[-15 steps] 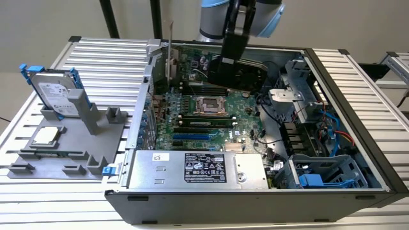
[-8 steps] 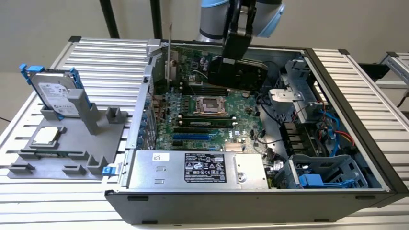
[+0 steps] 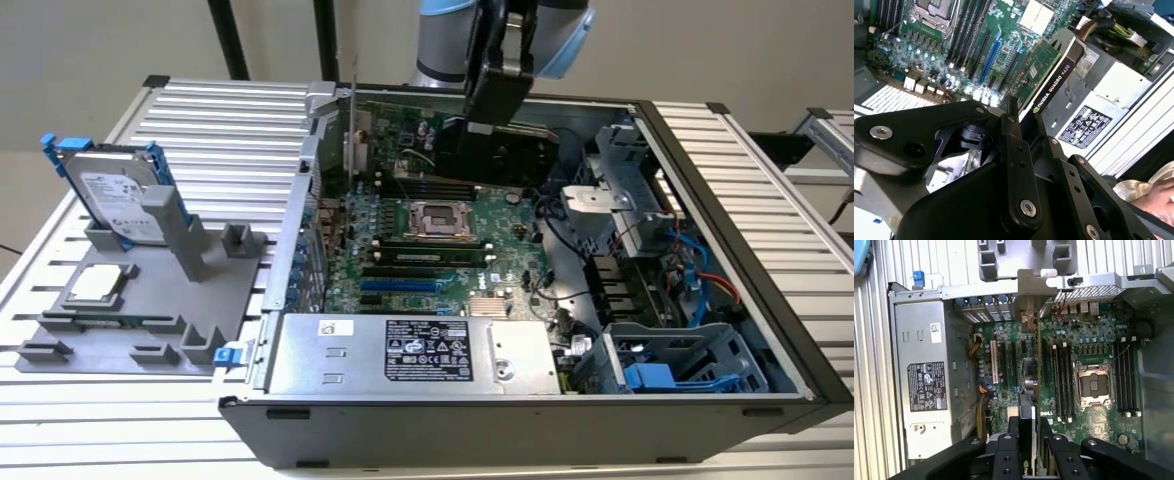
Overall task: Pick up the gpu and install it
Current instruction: 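Insert the gpu into the slot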
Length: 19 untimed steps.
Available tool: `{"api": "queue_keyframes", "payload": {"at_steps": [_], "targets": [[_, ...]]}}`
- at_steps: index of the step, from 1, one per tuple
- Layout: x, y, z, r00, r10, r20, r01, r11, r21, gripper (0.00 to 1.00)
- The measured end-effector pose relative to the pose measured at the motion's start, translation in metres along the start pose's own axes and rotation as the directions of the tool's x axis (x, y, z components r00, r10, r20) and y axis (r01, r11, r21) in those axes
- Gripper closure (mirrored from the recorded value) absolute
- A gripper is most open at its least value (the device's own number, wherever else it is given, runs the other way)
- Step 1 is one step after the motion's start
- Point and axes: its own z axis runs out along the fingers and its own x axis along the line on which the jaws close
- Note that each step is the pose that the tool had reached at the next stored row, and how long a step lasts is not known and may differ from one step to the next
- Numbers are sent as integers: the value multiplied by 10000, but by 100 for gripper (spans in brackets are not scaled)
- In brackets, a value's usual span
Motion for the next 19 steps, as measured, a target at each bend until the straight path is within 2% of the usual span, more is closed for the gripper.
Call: {"api": "queue_keyframes", "payload": {"at_steps": [7,14,19], "targets": [[0,0,0,9984,-559,-32,559,9984,15,100],[0,0,0,9944,-1059,-60,1059,9944,27,100],[-1,-1,6,9938,-1111,-69,1111,9938,28,100]]}}
